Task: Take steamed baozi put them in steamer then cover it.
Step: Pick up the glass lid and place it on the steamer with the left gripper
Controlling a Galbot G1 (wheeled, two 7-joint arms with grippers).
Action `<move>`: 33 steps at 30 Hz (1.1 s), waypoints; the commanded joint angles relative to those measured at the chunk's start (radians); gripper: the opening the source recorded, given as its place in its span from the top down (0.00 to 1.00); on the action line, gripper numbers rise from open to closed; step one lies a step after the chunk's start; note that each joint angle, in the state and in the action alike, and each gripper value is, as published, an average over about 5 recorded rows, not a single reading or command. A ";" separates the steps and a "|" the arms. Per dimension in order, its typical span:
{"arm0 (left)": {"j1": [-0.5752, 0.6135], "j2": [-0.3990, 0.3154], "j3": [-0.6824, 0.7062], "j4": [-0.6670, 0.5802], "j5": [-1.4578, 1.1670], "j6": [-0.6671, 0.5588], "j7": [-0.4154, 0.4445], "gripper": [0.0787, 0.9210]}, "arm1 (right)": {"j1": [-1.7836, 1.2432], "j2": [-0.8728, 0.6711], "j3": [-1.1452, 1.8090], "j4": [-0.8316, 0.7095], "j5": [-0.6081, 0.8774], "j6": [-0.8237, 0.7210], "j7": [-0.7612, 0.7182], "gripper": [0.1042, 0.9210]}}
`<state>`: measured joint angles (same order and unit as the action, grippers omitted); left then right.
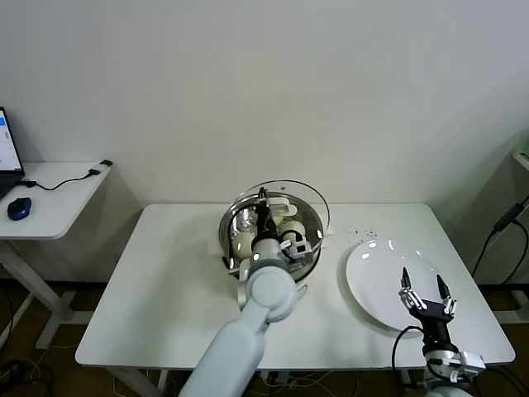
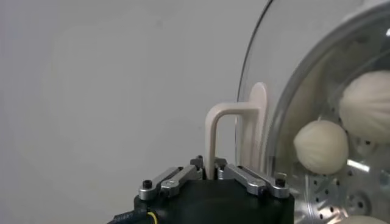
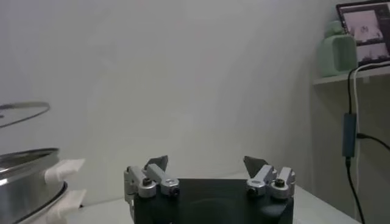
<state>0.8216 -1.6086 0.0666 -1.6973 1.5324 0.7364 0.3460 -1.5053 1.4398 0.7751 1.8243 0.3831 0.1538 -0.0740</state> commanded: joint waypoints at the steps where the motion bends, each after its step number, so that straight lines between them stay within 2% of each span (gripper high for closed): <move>1: -0.017 -0.049 0.005 0.089 0.037 0.037 -0.054 0.90 | 0.008 0.000 -0.011 -0.007 -0.012 0.000 0.000 0.12; 6: -0.022 -0.049 -0.018 0.112 0.055 0.030 -0.081 0.90 | 0.006 0.001 -0.012 -0.004 -0.020 0.000 0.000 0.12; 33: 0.006 -0.049 -0.007 0.144 0.064 0.003 -0.068 0.90 | 0.013 0.003 -0.018 -0.016 -0.027 0.001 0.000 0.12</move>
<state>0.8256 -1.6092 0.0591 -1.5698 1.5922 0.7358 0.2747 -1.4935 1.4430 0.7575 1.8084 0.3578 0.1542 -0.0739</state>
